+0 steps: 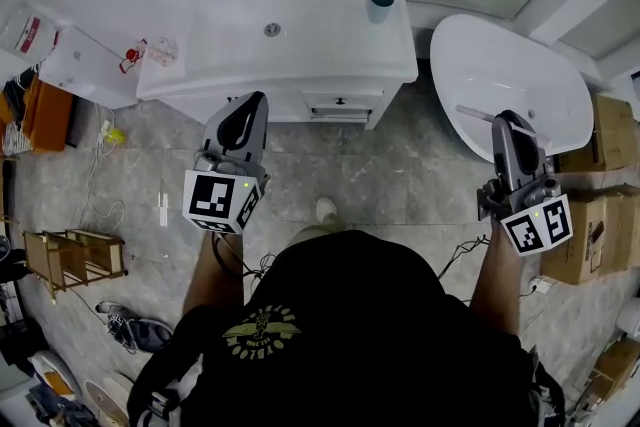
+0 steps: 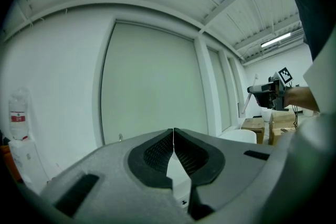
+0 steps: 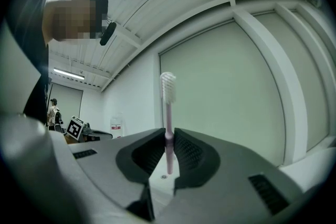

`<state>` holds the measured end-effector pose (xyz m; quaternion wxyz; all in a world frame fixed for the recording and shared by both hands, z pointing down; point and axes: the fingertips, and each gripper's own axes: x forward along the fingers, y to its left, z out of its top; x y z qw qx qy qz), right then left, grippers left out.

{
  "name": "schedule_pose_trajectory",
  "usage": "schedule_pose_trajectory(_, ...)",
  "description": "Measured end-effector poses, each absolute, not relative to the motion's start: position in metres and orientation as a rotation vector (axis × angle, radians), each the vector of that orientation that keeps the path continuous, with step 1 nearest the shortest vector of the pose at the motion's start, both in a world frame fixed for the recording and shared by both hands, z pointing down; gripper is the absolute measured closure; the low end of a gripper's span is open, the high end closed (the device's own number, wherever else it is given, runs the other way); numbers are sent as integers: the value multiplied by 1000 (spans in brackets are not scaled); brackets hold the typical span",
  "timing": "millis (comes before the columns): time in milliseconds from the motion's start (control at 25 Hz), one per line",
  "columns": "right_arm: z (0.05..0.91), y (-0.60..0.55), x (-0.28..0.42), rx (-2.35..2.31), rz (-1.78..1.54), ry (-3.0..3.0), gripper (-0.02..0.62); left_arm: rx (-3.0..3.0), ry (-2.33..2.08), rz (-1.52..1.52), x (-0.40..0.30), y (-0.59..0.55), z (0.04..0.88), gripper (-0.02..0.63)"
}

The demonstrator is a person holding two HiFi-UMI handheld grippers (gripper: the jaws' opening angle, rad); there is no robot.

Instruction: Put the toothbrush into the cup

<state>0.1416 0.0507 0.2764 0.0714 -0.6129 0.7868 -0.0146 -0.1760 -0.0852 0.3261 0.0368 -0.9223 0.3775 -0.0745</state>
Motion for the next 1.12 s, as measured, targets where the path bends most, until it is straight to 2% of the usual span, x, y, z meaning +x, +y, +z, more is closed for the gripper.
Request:
schedule_pose_trajectory(440,257,22,94,-1882,3,2386,541,-2876,1133,-161,-213,-125,326,592)
schedule_pose_trajectory(1120,259,-9,85,-1807,16,2402,541,-2841,1181,-198,-230,-143,334,592)
